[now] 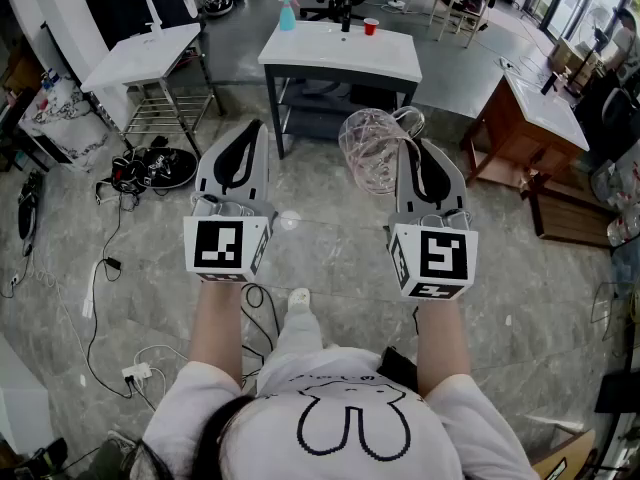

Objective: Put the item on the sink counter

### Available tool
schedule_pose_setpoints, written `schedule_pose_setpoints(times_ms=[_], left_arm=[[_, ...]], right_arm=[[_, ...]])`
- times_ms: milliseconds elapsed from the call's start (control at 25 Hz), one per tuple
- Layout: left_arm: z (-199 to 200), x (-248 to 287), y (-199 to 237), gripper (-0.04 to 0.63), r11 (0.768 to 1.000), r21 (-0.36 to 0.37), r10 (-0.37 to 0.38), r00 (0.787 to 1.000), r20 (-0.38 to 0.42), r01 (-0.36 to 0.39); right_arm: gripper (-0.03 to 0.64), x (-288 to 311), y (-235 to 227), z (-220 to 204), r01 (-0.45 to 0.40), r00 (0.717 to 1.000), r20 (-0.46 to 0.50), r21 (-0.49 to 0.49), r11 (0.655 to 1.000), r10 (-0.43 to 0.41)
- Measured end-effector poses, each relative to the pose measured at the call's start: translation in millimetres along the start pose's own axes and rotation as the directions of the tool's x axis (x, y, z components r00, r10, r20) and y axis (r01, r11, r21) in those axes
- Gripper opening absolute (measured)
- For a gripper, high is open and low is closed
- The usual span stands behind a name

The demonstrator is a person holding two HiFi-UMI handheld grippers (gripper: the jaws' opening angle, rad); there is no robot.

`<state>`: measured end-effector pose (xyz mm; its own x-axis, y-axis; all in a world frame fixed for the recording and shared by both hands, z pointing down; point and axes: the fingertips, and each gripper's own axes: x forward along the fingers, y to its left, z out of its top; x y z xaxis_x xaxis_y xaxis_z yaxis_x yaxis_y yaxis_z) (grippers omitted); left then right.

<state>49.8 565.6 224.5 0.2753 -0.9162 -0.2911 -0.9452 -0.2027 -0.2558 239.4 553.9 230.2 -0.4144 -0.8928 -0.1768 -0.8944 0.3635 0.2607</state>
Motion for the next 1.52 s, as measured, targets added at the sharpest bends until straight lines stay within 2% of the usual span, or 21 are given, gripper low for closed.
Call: schedule_pose_setpoints(times_ms=[280,640,800,1080,1200,1520], left_arm=[[-6,23,16,0.011,1.0,0.001,0.011,1.0,0.01,-0.011],[-40,95,60,0.011,1.0,-0.002,0.002,1.0,0.007,-0.002],[-61,128,90,0.011,1.0,-0.012,-0.005,1.0,0.001,0.005],[-95,178,146,0.011,0.999,-0.023,-0.029,1.0,-0.01,0.028],[-108,192,163,0.011,0.999,-0.036,-0.026,1.0,-0.014,0.026],[-135,213,182,0.011,0.998,-0.063,-0.027,0.999,-0.021,0.026]], right_arm=[[0.041,23,-18,-5,-0.02,1.0,0.017,-0.04,0.999,0.021],[0.041,104,-38,-32,-0.04,0.999,-0.006,0.017,0.999,0.04],[0.041,148,-43,-45,-0.014,0.999,-0.038,-0.009,1.0,0.014],[0.041,215,-46,-61,0.068,0.995,-0.076,0.002,0.998,-0.068],[0.041,234,-44,-64,0.078,0.994,-0.075,0.029,0.997,-0.075],[0.041,263,-42,-79,0.088,0.992,-0.095,0.026,0.996,-0.085]])
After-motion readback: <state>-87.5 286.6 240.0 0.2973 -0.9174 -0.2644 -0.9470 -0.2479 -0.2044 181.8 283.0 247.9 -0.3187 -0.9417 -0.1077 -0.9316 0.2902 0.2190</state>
